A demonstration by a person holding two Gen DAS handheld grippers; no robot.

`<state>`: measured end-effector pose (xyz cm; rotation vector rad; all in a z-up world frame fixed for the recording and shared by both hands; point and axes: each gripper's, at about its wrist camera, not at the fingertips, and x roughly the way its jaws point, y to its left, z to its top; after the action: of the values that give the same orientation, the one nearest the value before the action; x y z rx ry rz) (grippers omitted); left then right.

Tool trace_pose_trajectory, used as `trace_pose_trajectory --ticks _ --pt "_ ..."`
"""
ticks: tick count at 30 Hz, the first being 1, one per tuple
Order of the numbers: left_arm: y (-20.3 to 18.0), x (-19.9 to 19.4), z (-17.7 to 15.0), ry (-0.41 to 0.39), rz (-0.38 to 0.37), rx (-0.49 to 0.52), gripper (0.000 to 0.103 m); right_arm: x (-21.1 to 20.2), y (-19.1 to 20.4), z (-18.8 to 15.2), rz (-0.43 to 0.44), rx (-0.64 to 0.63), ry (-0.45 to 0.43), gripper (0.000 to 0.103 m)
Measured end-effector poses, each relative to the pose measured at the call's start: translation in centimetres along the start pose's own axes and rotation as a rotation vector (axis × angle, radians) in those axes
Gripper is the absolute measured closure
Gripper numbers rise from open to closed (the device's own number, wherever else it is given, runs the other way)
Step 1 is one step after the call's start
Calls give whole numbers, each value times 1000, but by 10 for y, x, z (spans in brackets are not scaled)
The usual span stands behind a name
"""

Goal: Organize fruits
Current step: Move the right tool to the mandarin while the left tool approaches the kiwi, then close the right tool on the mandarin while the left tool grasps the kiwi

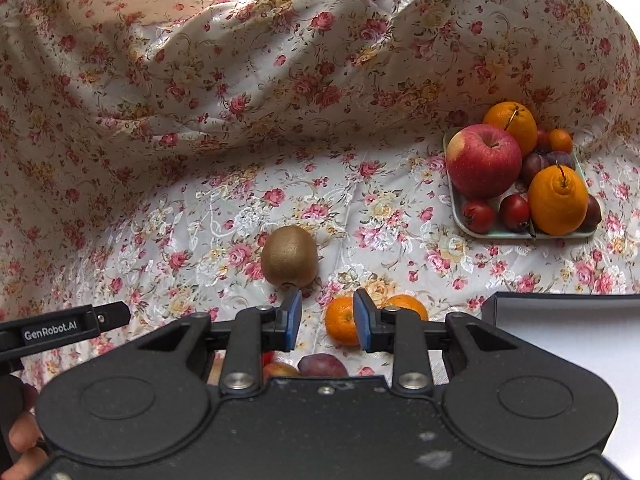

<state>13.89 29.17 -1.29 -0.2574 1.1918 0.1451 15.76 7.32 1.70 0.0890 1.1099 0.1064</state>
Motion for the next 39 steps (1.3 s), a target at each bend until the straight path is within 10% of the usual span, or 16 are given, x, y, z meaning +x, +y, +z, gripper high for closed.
trace_pose_trajectory --ticks 39 --pt "-40 22 -36 156 -113 131 33 102 -38 -16 -151 139 260 59"
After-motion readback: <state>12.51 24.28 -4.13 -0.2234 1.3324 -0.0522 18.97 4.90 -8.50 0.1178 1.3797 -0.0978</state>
